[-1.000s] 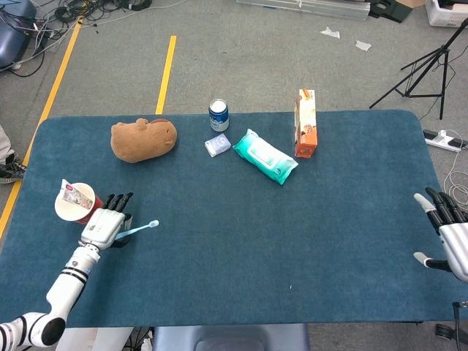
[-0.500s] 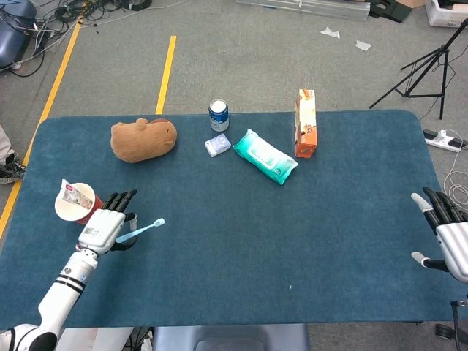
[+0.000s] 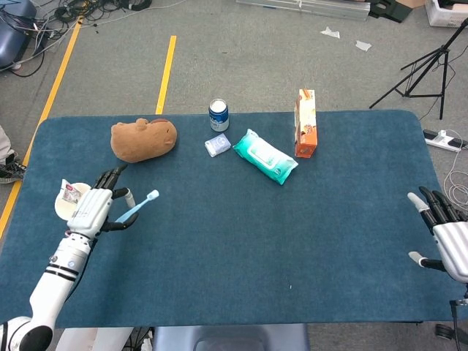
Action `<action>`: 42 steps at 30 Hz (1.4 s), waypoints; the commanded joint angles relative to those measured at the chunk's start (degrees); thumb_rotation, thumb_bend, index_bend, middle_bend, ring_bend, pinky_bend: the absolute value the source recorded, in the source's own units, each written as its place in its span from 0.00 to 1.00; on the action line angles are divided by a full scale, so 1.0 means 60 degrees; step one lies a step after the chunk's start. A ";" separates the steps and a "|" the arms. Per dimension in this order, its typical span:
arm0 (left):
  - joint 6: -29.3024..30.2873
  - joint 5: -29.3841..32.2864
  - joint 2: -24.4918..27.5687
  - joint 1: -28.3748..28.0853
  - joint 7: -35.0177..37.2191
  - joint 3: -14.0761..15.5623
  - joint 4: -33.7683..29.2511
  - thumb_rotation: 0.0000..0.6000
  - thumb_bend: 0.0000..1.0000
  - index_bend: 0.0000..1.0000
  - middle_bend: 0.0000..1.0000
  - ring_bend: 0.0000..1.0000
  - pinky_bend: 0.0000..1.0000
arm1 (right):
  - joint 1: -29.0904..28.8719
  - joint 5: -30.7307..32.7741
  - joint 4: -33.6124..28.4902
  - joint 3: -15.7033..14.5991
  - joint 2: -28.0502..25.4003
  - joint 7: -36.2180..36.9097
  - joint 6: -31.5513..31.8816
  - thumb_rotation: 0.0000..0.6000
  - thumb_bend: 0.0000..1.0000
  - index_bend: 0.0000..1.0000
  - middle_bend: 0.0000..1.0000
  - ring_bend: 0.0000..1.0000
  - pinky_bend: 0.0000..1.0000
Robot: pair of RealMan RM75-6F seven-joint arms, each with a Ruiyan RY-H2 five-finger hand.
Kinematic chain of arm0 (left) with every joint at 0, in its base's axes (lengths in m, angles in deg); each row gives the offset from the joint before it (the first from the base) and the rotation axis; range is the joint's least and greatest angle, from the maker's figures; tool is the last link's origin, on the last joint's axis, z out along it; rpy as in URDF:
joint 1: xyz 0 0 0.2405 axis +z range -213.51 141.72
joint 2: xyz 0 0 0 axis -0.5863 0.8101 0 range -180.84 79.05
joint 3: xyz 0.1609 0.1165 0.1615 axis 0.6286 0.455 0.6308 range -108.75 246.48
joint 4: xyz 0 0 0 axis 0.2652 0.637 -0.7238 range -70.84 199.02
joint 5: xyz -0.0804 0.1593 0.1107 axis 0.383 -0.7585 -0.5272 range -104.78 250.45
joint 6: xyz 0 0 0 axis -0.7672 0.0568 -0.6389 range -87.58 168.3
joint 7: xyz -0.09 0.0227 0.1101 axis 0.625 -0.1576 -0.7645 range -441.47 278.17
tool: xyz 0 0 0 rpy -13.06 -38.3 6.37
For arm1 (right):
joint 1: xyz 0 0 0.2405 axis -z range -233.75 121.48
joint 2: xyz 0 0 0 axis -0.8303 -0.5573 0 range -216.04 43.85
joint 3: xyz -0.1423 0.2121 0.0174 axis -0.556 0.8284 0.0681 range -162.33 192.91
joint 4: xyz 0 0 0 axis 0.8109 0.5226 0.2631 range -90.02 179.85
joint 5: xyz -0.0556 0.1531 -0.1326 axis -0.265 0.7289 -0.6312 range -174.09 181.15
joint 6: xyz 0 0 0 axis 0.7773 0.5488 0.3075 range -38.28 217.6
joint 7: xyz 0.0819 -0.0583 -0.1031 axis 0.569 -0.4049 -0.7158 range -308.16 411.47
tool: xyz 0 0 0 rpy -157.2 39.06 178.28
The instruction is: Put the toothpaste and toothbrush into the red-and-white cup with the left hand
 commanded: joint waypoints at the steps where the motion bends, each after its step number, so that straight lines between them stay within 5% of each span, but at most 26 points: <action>1: 0.0218 0.0136 -0.0143 0.0009 0.0535 -0.0326 0.0363 1.00 0.33 0.62 0.00 0.00 0.00 | 0.0002 0.0003 -0.0019 0.0003 -0.0015 -0.0008 0.0006 1.00 0.00 0.00 0.00 0.00 0.32; 13: 0.0517 0.0193 -0.0566 0.0259 0.2206 -0.0803 0.2071 1.00 0.33 0.64 0.00 0.00 0.00 | -0.0036 -0.0030 -0.0154 0.0039 -0.0069 -0.0134 0.0025 1.00 0.00 0.00 0.00 0.00 0.32; 42: -0.0043 -0.0485 -0.1167 0.0963 0.5322 -0.0650 0.4538 1.00 0.33 0.66 0.00 0.00 0.00 | -0.0152 0.0088 -0.0629 0.0092 -0.0118 -0.0801 -0.0084 1.00 0.00 0.00 0.00 0.00 0.32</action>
